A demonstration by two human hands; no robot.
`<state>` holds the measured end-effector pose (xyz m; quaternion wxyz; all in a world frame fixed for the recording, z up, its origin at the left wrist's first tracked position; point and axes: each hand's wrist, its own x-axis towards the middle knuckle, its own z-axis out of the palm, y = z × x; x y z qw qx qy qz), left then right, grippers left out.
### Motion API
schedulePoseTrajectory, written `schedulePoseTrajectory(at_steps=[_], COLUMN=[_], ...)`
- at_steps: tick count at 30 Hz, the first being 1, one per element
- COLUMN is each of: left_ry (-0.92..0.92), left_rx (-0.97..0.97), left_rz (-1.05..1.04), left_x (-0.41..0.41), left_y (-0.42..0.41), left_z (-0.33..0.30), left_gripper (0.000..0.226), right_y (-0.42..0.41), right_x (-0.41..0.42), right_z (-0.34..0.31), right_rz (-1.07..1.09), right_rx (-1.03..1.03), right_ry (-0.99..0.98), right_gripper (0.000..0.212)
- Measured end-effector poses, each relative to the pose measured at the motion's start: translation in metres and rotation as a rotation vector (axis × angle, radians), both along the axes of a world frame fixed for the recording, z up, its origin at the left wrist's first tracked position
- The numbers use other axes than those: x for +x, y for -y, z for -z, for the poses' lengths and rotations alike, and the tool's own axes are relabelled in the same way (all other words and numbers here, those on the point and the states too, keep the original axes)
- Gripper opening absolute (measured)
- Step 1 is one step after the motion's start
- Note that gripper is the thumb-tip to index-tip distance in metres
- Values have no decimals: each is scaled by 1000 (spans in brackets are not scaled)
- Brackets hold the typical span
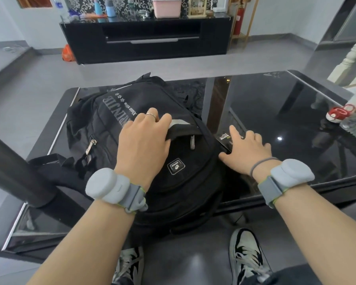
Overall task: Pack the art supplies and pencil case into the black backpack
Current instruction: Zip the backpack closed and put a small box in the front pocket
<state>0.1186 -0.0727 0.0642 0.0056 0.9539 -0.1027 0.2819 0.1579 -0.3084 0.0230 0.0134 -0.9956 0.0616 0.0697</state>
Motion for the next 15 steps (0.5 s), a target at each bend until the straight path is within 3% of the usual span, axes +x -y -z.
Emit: schedulePoseTrajectory(at_steps=[4,7,10,15], left_ry=[16,17,8,-6], left_rx=[-133,-211,-264,-339], left_rz=[-23,-26,-30,-42], left_x=[2,5,6,7], left_y=[-2,-3,-5,-9], left_z=[-9,-11,-11,-14], left_gripper=[20,17,16,15], right_y=[17,25,28,21], right_x=[6,-2,-8,-9], right_z=[6,7,7,-24], right_rz=[17,-29,-44,31], right_rx=[247,203,135,353], right_ry=[-219,-268,-185,-6], right_gripper=[66,75,85,51])
